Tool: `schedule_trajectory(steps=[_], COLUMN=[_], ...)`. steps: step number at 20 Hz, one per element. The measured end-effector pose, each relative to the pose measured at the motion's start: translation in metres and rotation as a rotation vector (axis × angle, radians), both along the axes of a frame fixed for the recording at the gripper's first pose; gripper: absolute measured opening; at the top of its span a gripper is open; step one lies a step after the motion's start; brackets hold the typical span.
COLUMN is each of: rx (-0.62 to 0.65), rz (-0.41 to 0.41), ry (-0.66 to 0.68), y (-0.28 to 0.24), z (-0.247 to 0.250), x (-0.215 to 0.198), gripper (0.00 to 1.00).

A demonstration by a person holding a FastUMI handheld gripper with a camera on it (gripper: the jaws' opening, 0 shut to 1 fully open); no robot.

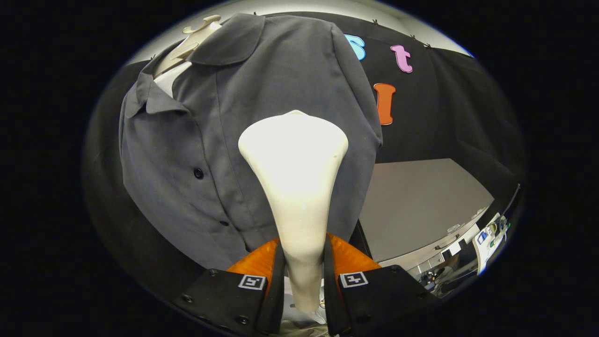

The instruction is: Iron the clothes twice with a garment steamer, once on the left side and once on the right side.

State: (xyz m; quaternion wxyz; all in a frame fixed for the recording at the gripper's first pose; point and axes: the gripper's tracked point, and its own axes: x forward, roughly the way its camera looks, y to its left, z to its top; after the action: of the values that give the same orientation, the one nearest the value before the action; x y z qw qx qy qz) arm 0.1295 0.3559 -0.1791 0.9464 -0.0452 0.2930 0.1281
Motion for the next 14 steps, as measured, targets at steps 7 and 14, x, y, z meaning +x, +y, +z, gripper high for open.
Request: schedule_trajectory(steps=[7,14], rx=[-0.031,-0.058], rz=[0.002,-0.019], ry=[0.09,0.181], y=[-0.008,-0.015], z=[-0.054,-0.108], x=[-0.009,-0.014], gripper=[0.44,0.44])
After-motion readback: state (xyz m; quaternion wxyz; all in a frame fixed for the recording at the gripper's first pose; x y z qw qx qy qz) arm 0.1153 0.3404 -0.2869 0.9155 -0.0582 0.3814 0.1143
